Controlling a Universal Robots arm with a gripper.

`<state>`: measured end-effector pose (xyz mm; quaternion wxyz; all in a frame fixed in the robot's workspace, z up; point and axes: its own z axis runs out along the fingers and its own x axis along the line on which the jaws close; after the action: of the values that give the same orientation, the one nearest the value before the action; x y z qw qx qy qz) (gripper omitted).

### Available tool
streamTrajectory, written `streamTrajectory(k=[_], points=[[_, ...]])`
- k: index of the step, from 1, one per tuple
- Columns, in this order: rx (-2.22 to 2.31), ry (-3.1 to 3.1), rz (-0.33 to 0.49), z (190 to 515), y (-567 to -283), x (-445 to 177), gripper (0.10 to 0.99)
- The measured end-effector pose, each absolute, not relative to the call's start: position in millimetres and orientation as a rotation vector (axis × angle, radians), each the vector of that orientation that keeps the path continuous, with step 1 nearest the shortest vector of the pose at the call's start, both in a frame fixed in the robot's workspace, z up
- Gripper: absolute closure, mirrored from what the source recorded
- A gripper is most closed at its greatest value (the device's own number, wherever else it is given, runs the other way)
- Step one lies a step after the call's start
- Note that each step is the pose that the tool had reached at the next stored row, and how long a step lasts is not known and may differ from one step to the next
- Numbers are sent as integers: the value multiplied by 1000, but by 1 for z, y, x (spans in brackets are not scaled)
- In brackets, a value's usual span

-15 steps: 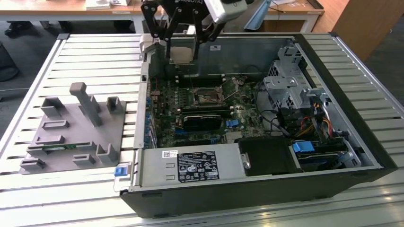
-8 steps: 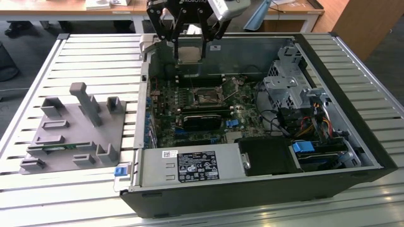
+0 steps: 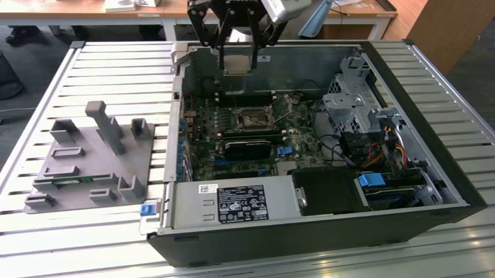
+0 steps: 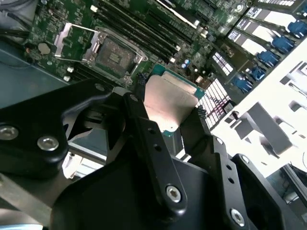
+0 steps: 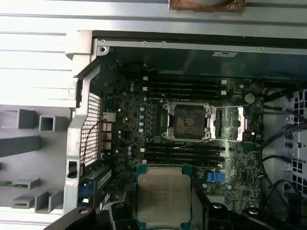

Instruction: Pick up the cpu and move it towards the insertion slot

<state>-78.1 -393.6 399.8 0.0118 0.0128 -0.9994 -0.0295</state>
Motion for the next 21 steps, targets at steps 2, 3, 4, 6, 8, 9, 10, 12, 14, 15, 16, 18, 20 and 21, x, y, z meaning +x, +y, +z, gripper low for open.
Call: streamTrajectory(k=[2,3,4,6,8,9,10,12,14,15,16,18,20,21], points=[[40,-3116,-92,400,-391,-76,545],[40,-3116,-92,400,-390,-76,545],[40,-3116,-92,400,-389,-76,545],[40,-3117,-92,400,-385,-75,545],[40,-3117,-92,400,-381,-74,545],[40,-3117,-92,400,-379,-74,545],[40,-3117,-92,399,-377,-74,545],[40,-3117,-92,399,-371,-73,545],[40,-3117,-92,399,-365,-72,545],[40,-3118,-92,399,-361,-71,545],[40,-3118,-92,399,-357,-70,545],[40,-3119,-92,399,-352,-66,545],[40,-3119,-92,398,-348,-62,545],[40,-3119,-92,397,-346,-59,545]])
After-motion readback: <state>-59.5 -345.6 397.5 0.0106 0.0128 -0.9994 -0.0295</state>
